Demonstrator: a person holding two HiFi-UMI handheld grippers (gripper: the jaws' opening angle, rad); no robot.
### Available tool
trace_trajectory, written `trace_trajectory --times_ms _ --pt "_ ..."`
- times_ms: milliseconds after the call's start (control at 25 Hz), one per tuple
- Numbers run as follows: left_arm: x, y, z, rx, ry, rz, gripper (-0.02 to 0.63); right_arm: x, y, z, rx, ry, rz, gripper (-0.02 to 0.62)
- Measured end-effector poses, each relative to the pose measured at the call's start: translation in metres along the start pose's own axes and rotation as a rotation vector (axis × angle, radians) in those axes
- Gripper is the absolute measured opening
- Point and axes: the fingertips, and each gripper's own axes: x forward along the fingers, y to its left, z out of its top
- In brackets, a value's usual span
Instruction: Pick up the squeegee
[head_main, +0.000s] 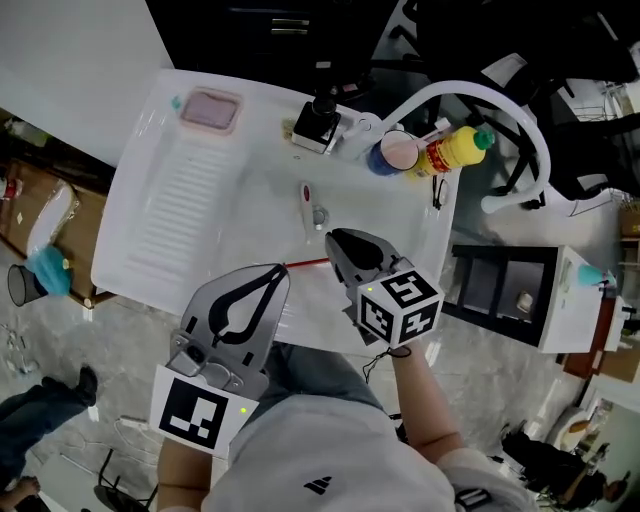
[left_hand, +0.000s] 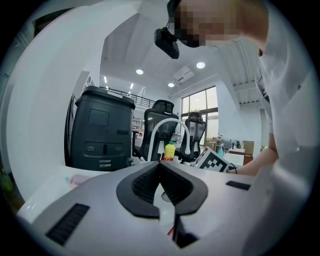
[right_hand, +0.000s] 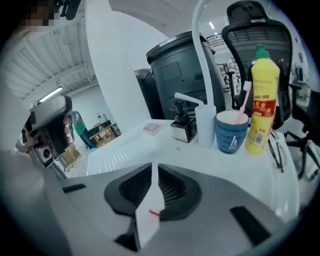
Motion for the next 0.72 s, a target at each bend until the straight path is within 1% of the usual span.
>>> trace_trajectory --times_ms 160,320,720 --pt "0.007 0.010 -0.006 -0.025 0.004 0.012 0.012 0.019 -0.011 -0.015 0.018 0.057 -0.004 0.060" --pt "0.012 0.017 -0.012 -0.023 0.014 0.017 0.011 0.039 -0.020 -0.031 0.038 0.114 -0.002 0.074" --pt "0.020 0.029 -0.024 -0.047 0.042 0.035 0.012 0.077 -0.037 -0.064 0.067 0.242 -0.013 0.083"
